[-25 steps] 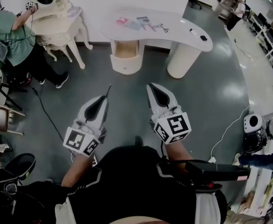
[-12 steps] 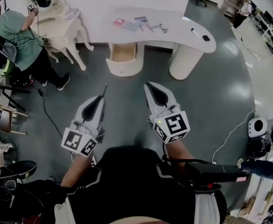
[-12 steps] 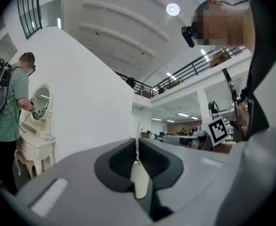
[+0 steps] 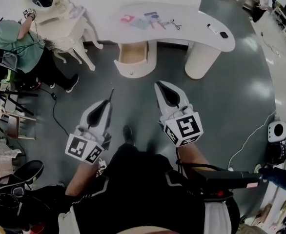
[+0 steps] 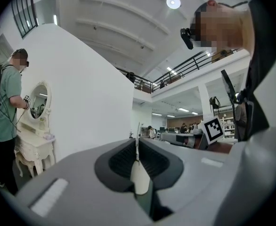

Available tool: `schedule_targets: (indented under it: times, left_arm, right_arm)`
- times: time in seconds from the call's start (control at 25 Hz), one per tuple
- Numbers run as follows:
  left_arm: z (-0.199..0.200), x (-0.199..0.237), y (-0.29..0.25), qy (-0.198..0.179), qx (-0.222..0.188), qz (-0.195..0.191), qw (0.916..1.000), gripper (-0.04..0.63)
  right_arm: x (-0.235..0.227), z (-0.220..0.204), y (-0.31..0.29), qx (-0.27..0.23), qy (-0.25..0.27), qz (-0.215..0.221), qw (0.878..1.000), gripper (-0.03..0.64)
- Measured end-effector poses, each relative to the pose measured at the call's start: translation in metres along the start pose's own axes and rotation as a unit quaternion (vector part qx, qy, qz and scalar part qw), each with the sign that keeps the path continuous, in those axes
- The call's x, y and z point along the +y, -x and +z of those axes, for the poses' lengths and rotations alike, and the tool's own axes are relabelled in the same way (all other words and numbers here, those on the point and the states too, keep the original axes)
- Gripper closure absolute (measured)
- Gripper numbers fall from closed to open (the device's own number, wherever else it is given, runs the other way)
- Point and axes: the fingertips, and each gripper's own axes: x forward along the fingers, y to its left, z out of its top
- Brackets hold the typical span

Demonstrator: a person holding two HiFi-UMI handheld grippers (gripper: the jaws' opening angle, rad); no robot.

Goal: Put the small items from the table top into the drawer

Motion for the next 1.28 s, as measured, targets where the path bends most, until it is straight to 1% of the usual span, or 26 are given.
schedule_targets:
  times: [0.24,0.52,0.76,1.0,1.28]
  left_arm:
    - [0.0,0.033,-0.024,0.006,-0.016,-0.014,0.9998,0.577]
    - [0.007,0.089,-0.044,0.006,-0.03,-0.023,0.9993,0.577]
    - [0.013,0.134,-0.063,0.01,-0.043,-0.028,0.9986,0.577]
    - [0.015,0.177,-0.073,0.023,-0.047,-0.033,0.9981,0.577]
    - [0.016,0.215,-0.085,0.045,-0.052,-0.054,0.9962,0.577]
  right_arm:
    - [-0.008,0.0,-0.034,0.005,0.003,-0.013,1.0,0.614]
    - [-0.01,0.006,-0.086,0.008,0.012,-0.023,1.0,0.614]
    - [-0.015,-0.002,-0.133,0.019,0.005,-0.032,0.999,0.614]
    - [-0.01,0.0,-0.172,0.026,0.014,-0.037,0.999,0.614]
    - [-0.011,0.002,-0.204,0.033,0.019,-0.057,0.998,0.614]
